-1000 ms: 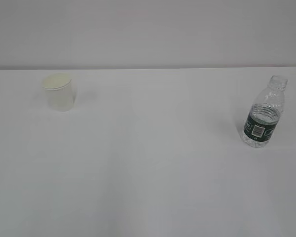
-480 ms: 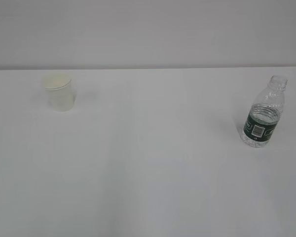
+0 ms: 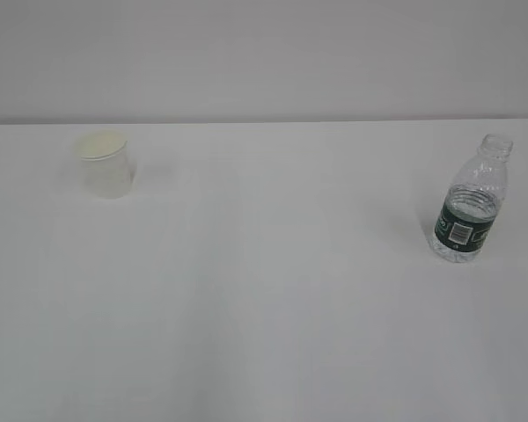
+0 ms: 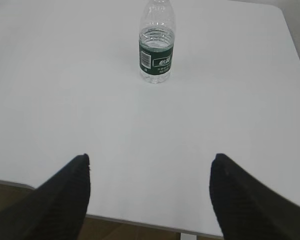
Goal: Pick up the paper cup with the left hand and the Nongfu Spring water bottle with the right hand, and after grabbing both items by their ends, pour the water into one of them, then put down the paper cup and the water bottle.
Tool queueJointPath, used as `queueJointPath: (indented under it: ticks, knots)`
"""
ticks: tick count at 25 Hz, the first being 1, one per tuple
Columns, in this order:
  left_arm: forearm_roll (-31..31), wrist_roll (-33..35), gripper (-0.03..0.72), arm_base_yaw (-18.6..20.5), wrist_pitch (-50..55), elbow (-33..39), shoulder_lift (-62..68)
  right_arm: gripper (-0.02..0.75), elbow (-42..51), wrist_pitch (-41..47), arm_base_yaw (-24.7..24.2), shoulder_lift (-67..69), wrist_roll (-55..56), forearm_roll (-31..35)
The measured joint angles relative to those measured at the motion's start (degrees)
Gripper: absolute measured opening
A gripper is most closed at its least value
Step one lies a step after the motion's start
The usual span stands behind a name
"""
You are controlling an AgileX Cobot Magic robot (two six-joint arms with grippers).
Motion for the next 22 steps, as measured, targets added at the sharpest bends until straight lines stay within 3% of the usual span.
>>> queueJointPath:
  ticks: [9,22]
  knots:
    - [0.0,0.0,0.333,0.0,0.0,0.0,0.0,0.555,0.0,0.0,0.0,0.0,0.0,0.0]
    - [-1.8,0.0,0.489,0.0,-3.0,-0.8,0.0,0.555,0.0,-0.1,0.0,0.0,0.3,0.0]
